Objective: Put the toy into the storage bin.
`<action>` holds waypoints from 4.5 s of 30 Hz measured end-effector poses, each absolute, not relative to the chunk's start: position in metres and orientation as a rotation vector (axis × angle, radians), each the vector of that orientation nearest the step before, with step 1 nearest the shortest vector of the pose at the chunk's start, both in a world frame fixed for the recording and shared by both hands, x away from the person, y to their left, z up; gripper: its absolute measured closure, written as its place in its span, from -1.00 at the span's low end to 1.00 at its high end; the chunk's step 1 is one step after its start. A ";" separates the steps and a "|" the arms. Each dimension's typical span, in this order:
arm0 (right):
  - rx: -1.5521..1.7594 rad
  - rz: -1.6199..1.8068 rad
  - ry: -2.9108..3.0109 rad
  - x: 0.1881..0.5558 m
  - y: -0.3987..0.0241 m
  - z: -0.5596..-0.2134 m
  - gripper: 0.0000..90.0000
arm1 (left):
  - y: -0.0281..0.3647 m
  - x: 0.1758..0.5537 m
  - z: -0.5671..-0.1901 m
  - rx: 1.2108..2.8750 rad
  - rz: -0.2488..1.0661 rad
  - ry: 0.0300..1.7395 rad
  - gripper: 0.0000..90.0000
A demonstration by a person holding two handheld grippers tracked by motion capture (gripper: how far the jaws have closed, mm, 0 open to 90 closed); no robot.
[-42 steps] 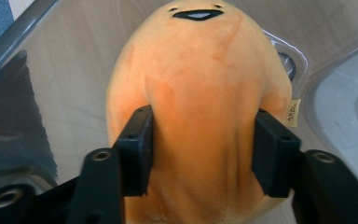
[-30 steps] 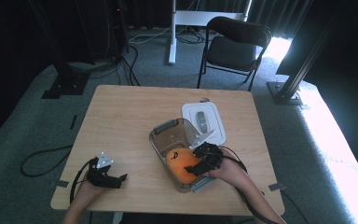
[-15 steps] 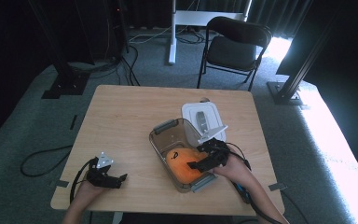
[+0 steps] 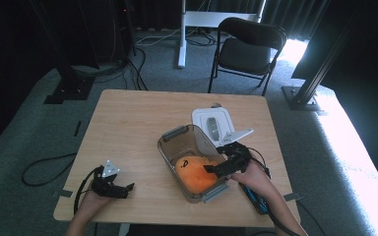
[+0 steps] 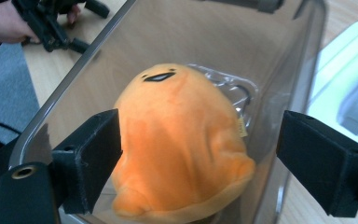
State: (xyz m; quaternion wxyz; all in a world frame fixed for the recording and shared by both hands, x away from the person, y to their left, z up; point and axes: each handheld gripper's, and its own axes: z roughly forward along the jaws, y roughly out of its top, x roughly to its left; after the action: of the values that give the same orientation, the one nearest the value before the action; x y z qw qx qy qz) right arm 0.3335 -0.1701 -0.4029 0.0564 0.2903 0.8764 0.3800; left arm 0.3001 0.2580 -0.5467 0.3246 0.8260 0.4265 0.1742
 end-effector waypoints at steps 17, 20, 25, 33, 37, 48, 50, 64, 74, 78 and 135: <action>0.995 1.206 2.518 0.336 -0.202 -0.396 -0.70 | 0.258 0.300 -0.547 2.166 0.457 1.119 -0.98; 0.993 1.174 2.507 0.334 -0.204 -0.396 -0.70 | 0.258 0.300 -0.547 2.166 0.457 1.119 -0.98; 1.016 1.191 2.496 0.333 -0.211 -0.398 -0.70 | 0.258 0.300 -0.547 2.166 0.458 1.118 -0.98; 1.065 1.210 2.457 0.330 -0.228 -0.402 -0.70 | 0.258 0.300 -0.547 2.167 0.458 1.117 -0.98; 1.102 1.212 2.430 0.327 -0.238 -0.405 -0.70 | 0.258 0.300 -0.547 2.166 0.457 1.119 -0.98; 1.200 1.213 2.378 0.319 -0.264 -0.421 -0.70 | 0.258 0.300 -0.547 2.168 0.457 1.117 -0.98; 1.218 1.201 2.373 0.316 -0.268 -0.427 -0.70 | 0.258 0.300 -0.547 2.168 0.457 1.117 -0.98; 1.332 1.147 2.340 0.302 -0.286 -0.462 -0.70 | 0.258 0.300 -0.547 2.167 0.457 1.117 -0.98; 1.380 1.074 2.329 0.292 -0.292 -0.481 -0.70 | 0.258 0.300 -0.547 2.168 0.457 1.117 -0.98; 1.394 1.024 2.331 0.287 -0.293 -0.491 -0.71 | 0.258 0.300 -0.547 2.167 0.457 1.117 -0.98; 1.363 0.764 2.370 0.268 -0.292 -0.532 -0.45 | 0.258 0.300 -0.547 2.168 0.457 1.117 -0.98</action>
State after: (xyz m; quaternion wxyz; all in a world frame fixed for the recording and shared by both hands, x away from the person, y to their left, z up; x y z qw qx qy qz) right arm 0.2684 -0.2923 -0.5323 0.1506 0.4747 0.8253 0.2661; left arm 0.3001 0.2581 -0.5467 0.3241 0.8266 0.4258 0.1744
